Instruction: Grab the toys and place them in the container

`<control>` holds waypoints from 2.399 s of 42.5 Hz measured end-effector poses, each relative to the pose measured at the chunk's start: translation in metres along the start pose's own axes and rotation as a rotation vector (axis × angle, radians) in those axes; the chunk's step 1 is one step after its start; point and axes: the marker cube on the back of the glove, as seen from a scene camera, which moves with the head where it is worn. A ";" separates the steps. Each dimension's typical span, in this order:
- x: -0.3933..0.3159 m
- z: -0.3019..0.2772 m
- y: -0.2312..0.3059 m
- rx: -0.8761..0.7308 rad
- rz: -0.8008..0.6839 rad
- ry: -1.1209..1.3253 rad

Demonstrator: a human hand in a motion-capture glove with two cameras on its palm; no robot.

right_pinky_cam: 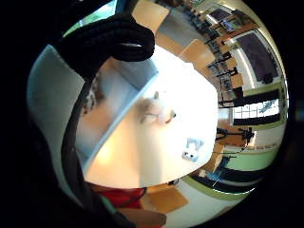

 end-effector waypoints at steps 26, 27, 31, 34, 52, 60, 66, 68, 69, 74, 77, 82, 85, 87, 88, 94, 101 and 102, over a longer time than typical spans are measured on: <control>0.249 0.039 0.124 -0.078 0.385 0.135; 0.256 0.042 0.127 -0.085 0.403 0.137; 0.280 0.049 0.141 -0.114 0.464 0.183; 0.292 0.054 0.150 -0.129 0.472 0.191; 0.350 0.085 0.216 -0.213 0.597 0.140; 0.367 0.102 0.236 -0.254 0.649 0.134; 0.375 0.117 0.245 -0.285 0.675 0.133; 0.376 0.122 0.248 -0.295 0.679 0.145; 0.377 0.124 0.249 -0.298 0.681 0.149; 0.377 0.135 0.254 -0.316 0.695 0.101; 0.373 0.137 0.254 -0.327 0.692 0.096; 0.364 0.137 0.252 -0.339 0.691 0.108; 0.361 0.136 0.251 -0.342 0.697 0.130; 0.359 0.136 0.250 -0.342 0.700 0.150; 0.358 0.136 0.249 -0.341 0.700 0.163; 0.355 0.139 0.242 -0.256 0.685 0.266; 0.359 0.142 0.239 -0.039 0.663 0.315; 0.360 0.142 0.239 -0.024 0.662 0.311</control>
